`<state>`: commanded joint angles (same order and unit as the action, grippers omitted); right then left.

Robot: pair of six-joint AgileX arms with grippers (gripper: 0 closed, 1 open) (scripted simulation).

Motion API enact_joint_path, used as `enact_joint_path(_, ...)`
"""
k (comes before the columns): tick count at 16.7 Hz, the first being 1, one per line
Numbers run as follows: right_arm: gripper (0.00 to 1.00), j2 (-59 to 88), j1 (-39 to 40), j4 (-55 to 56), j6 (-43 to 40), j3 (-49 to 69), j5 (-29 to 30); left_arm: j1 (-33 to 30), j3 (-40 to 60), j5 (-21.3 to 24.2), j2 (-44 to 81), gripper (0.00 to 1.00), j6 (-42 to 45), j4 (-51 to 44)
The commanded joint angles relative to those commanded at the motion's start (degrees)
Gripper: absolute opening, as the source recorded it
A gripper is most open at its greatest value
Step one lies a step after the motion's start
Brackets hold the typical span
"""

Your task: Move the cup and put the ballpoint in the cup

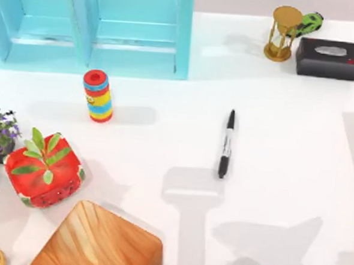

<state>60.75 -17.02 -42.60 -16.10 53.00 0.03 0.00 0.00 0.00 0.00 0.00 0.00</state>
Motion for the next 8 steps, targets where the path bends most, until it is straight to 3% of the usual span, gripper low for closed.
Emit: enact_joint_path(8,1.00,38.1,-9.9,-25.3,-9.7,31.6,-0.1,0.0,0.0,0.0,0.0,1.00,0.0,0.0)
